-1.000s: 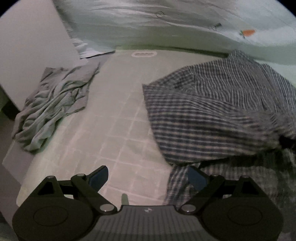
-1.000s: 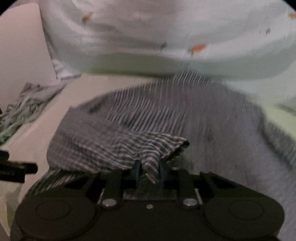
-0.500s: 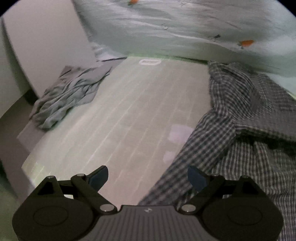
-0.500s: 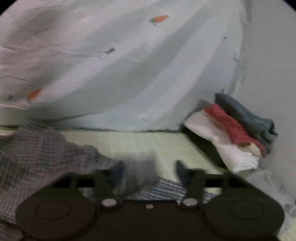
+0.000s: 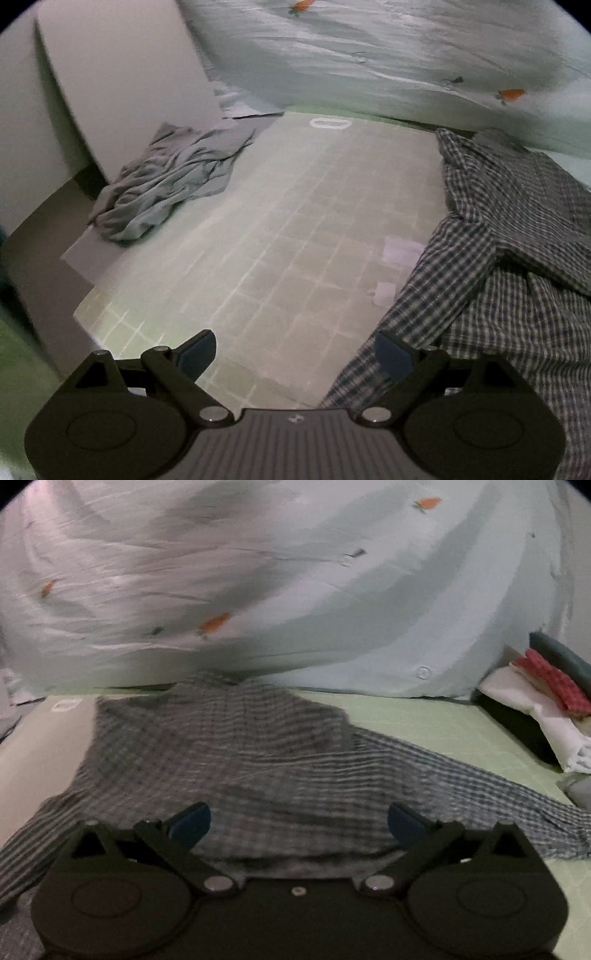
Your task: Fold clothes
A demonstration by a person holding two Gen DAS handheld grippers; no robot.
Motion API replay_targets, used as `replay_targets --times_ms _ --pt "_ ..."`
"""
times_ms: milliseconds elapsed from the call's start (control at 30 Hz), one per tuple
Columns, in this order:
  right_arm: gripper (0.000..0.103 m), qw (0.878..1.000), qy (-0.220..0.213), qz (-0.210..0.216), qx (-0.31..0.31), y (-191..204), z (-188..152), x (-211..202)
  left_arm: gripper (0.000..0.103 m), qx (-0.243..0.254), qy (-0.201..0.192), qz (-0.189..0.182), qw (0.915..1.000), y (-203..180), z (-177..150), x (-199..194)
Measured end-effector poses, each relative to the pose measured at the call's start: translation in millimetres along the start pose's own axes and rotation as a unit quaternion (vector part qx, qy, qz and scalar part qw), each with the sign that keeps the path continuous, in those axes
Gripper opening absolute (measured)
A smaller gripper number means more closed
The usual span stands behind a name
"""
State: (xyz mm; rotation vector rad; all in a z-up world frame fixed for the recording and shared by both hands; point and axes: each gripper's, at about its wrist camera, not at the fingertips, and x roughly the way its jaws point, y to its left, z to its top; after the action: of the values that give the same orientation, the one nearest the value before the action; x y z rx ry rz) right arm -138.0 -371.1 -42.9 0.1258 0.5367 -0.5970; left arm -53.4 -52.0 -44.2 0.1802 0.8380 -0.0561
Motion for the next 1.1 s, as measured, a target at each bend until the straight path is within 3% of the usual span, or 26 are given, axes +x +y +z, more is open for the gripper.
replay_targets --times_ms 133,233,367,567,833,967,1100 --pt "0.103 1.000 0.009 -0.006 0.019 40.6 -14.9 -19.4 0.093 0.045 -0.004 -0.031 0.9985 27.6 -0.9 14.0" --pt "0.103 0.999 0.045 -0.013 0.025 85.4 -30.6 -30.2 0.093 0.066 -0.004 -0.059 0.9961 56.4 2.9 22.1" --pt "0.103 0.998 0.051 0.003 0.025 150.3 -58.2 -58.2 0.093 0.105 -0.022 -0.108 0.9883 91.9 12.6 30.6" --pt "0.102 0.995 0.070 0.014 0.063 223.4 -81.8 -80.0 0.093 0.155 -0.028 -0.137 0.9780 134.7 13.6 41.8" --pt "0.052 0.988 0.116 0.060 0.085 270.1 -94.0 -79.4 0.093 0.185 -0.026 -0.164 0.9687 158.4 13.4 51.8" --pt "0.047 0.982 0.131 0.088 0.107 271.8 -99.2 -76.6 0.093 0.186 -0.030 -0.169 0.9674 160.3 14.5 51.7" --pt "0.014 0.977 0.138 0.114 0.113 268.0 -99.9 -76.1 0.093 0.185 -0.027 -0.178 0.9661 153.2 16.4 52.6"
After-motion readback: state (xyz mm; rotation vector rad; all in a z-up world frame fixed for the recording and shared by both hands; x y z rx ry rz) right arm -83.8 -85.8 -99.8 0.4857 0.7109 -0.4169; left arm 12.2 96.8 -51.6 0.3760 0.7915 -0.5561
